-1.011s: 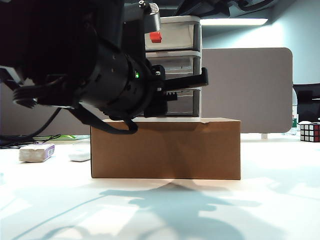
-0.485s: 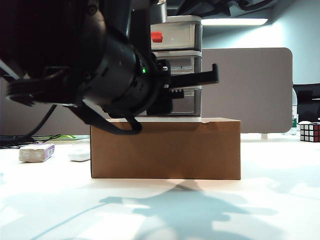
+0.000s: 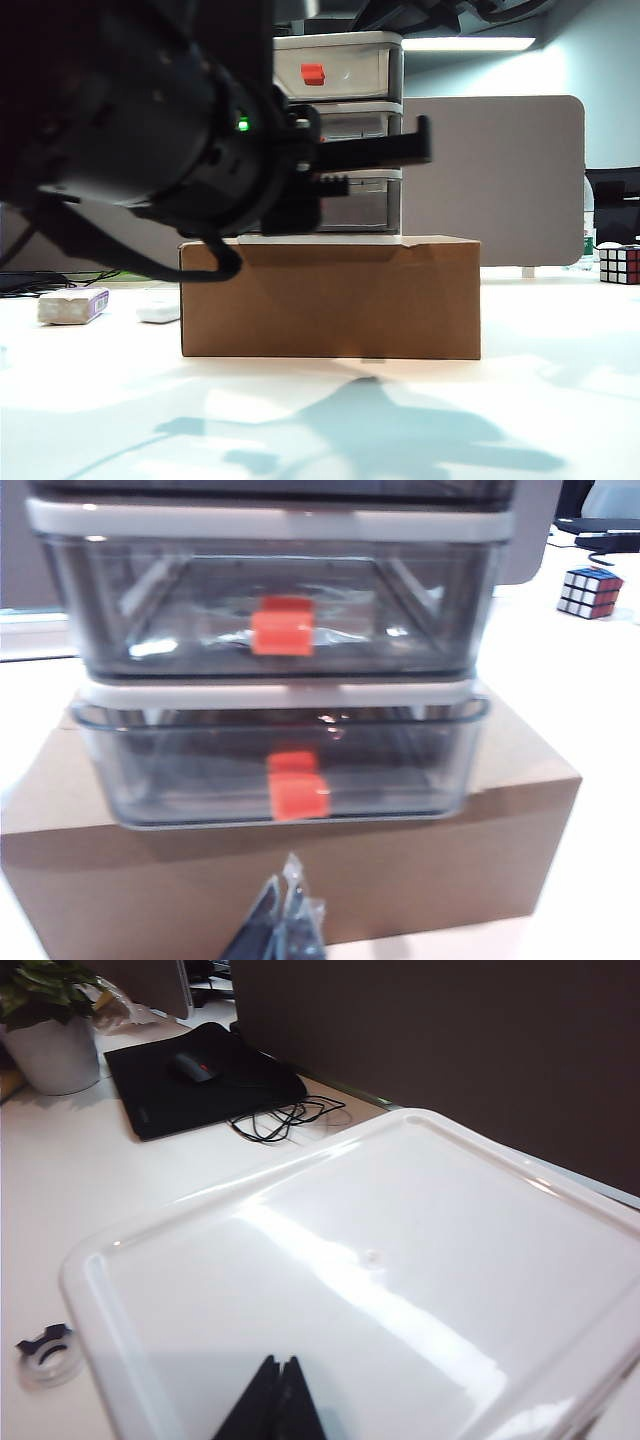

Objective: Open the third layer of the drawer on the table, pick up the transparent tape on the table and put it in, and finally close the drawer.

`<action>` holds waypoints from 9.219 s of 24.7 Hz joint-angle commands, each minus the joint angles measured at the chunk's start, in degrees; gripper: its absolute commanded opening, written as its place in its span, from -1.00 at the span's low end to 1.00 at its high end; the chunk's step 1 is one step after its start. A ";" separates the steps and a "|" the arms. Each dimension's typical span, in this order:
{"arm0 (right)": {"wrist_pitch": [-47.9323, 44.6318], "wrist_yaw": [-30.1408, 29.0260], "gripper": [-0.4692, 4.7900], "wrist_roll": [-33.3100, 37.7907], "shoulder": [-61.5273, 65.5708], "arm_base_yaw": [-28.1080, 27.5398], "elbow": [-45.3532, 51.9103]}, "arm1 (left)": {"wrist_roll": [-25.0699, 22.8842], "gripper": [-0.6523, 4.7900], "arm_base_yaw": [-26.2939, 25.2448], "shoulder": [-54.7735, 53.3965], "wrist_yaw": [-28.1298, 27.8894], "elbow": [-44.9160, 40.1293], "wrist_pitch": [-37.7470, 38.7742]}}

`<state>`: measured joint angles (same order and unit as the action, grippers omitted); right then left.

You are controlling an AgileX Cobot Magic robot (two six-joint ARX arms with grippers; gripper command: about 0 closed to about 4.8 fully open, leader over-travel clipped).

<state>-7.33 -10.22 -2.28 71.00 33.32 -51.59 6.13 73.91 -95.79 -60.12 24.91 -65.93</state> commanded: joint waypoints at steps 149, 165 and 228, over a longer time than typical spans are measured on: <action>9.88 -7.15 -0.84 -5.07 1.46 0.81 0.15 | -5.42 0.53 13.05 22.27 -6.71 -4.79 17.97; 19.58 -9.27 -0.84 -3.67 -11.08 0.81 0.17 | -8.11 0.24 -65.20 60.11 85.22 -4.76 75.19; 23.82 -7.30 -0.84 -5.70 -11.58 0.46 3.96 | -44.89 0.83 -86.05 18.27 92.28 -4.68 61.13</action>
<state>17.04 -17.56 -7.62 59.59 33.78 -47.48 -38.28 -12.12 -77.25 33.85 20.56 -6.74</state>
